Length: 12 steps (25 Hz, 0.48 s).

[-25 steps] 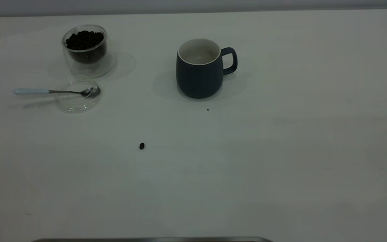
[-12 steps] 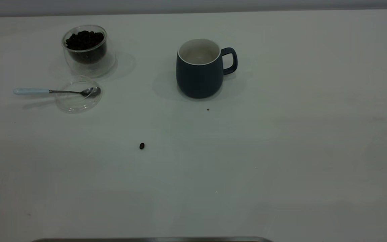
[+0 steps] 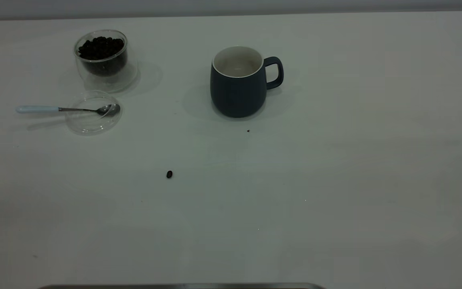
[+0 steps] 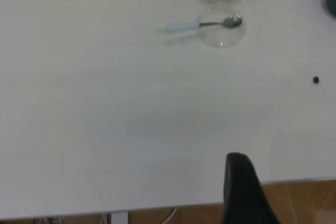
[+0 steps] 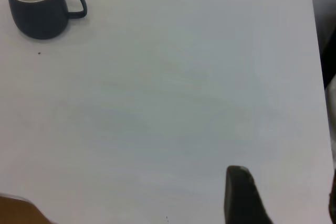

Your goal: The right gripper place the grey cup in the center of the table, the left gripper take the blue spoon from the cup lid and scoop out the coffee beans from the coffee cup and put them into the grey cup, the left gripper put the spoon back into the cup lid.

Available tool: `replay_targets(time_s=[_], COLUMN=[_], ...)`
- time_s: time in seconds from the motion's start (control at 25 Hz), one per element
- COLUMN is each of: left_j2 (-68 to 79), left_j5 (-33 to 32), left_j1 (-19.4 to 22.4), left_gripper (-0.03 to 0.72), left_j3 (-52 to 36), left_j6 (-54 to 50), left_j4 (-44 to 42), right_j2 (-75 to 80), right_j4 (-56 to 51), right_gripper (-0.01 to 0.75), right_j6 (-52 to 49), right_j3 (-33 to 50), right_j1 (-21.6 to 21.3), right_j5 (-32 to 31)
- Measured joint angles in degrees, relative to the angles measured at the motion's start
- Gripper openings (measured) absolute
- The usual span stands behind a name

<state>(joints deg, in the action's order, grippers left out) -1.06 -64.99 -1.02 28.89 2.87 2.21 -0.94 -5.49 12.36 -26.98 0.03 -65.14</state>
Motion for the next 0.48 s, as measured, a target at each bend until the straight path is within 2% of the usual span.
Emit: replay_targets(time_s=[0.48], left_j2=[0.0], left_j5=[-0.1], left_j1=[0.0], left_gripper=[0.483], left_j3=[-0.9], left_j6=[-0.4], left_j4=[-0.1], right_j2=[0.0], right_j4=[0.0], right_gripper=[0.363], right_j6=[0.0], right_j3=[0.0], right_j1=[0.0], right_j5=[0.0])
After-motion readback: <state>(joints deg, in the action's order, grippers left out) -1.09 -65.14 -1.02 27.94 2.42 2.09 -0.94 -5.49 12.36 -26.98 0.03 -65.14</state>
